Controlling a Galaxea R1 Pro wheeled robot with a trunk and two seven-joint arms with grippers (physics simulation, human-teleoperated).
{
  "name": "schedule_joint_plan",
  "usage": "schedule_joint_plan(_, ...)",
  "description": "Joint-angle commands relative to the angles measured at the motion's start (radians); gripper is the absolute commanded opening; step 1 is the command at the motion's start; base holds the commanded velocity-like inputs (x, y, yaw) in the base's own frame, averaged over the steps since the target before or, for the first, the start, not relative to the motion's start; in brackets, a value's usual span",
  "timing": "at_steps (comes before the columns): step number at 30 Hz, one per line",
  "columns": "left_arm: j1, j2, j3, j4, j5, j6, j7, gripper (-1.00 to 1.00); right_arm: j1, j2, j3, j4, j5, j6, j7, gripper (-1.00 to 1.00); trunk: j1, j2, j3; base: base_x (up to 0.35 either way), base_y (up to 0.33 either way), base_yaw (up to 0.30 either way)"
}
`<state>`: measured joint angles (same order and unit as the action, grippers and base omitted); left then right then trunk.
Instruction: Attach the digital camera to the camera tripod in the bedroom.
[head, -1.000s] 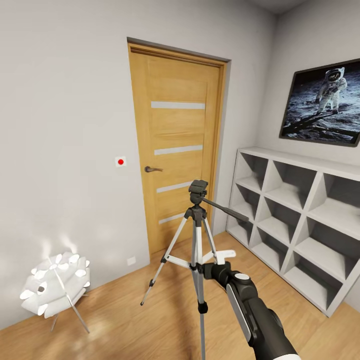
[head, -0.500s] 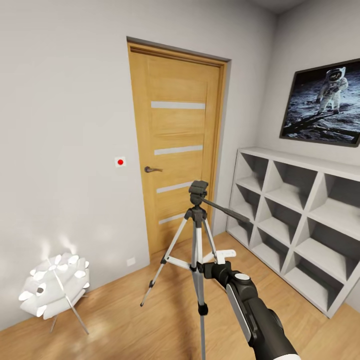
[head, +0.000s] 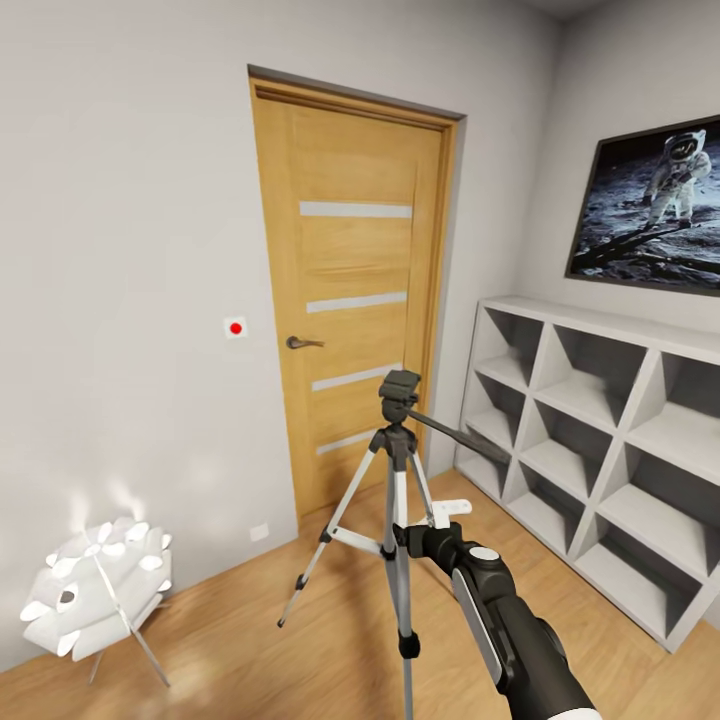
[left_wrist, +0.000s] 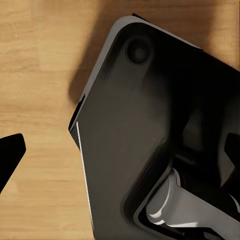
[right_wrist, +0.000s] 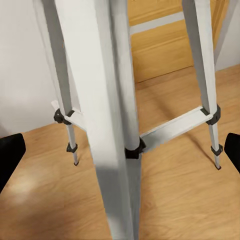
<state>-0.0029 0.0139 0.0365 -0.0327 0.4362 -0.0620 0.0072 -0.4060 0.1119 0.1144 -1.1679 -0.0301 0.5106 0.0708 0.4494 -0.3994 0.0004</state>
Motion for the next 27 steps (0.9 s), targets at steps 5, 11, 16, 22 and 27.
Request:
schedule_joint_plan(5,0.000,0.000,0.003,0.001,-0.001,-0.002,0.001,1.00,0.000,0.000,0.000,-0.001,-0.003,0.005,0.005,1.00,0.001,-0.001,0.000,0.150,0.000,0.000)
schedule_joint_plan(11,0.000,0.000,0.003,0.001,-0.001,-0.002,0.001,1.00,0.000,0.000,0.002,-0.001,-0.004,0.005,0.008,1.00,0.001,-0.001,0.000,0.140,0.000,0.000)
schedule_joint_plan(16,0.000,0.000,0.003,0.001,-0.001,-0.002,0.001,1.00,0.000,0.000,0.002,-0.001,-0.004,0.005,0.009,1.00,0.001,-0.001,0.000,0.124,0.000,0.000)
schedule_joint_plan(22,0.000,0.000,0.003,0.001,-0.001,-0.002,0.001,1.00,0.000,0.000,0.002,-0.001,-0.004,0.005,0.009,1.00,0.001,-0.001,0.000,0.063,0.000,0.000)
schedule_joint_plan(27,0.000,0.000,0.003,0.001,-0.001,-0.002,0.002,1.00,0.000,0.000,0.002,-0.001,-0.004,0.005,0.009,1.00,0.001,-0.001,0.000,0.015,0.000,0.000)
